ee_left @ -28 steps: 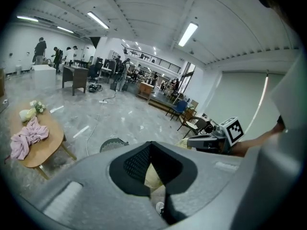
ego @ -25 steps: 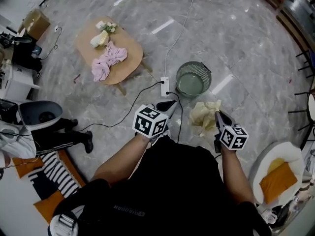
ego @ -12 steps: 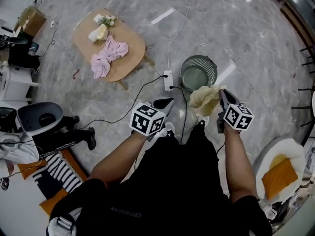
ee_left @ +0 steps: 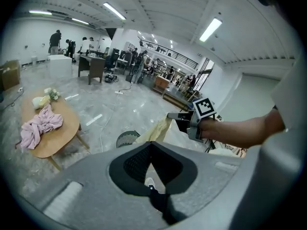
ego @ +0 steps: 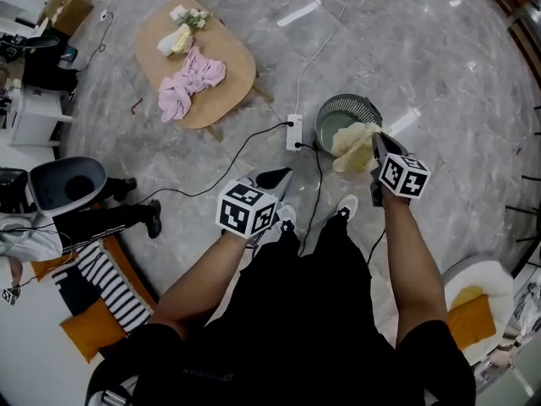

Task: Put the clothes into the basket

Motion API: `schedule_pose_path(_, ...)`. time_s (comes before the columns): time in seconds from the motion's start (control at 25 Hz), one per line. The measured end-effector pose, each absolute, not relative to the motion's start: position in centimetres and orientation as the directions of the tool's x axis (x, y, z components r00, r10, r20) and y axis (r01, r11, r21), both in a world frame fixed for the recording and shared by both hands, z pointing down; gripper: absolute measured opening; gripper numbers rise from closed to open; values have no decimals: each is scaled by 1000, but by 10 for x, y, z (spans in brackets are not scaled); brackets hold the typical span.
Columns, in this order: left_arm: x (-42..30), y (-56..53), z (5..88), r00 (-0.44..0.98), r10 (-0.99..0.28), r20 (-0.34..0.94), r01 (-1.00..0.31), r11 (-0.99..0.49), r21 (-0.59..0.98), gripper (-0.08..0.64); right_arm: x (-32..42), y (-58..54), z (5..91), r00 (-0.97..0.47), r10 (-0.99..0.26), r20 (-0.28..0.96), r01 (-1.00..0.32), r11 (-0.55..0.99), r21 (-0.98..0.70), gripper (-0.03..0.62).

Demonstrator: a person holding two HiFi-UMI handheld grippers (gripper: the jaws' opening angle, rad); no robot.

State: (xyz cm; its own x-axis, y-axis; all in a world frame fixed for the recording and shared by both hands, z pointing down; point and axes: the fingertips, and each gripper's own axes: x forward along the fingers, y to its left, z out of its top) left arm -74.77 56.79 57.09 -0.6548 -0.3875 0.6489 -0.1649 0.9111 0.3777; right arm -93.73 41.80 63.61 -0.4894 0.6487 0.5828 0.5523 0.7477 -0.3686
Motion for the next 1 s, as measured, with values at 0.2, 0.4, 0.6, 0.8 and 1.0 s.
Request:
schedule_pose_path(0.2, -759, 563, 577, -662, -356, 660, -117, 918, 378, 0, -978, 429, 669, -456, 651, 606, 592, 731, -340, 23)
schedule_pose_path(0.4, -762, 561, 588, -659, -327, 677, -68, 923, 379, 2, -1013, 440, 705, -424, 637, 644, 620, 722, -307, 23)
schedule_pose_path(0.6, -762, 561, 601, -656, -303, 691, -14, 921, 390, 2, -1009, 441, 759, -338, 601, 724, 644, 709, -288, 23)
schedule_pose_path(0.8, -769, 559, 613, -643, -305, 703, -3, 918, 396, 2, -974, 434, 815, -242, 550, 799, 655, 700, -284, 23)
schedule_pose_path(1.0, -764, 555, 618, -632, -317, 707, -13, 916, 400, 0, -901, 415, 863, -118, 483, 867, 673, 682, -288, 23)
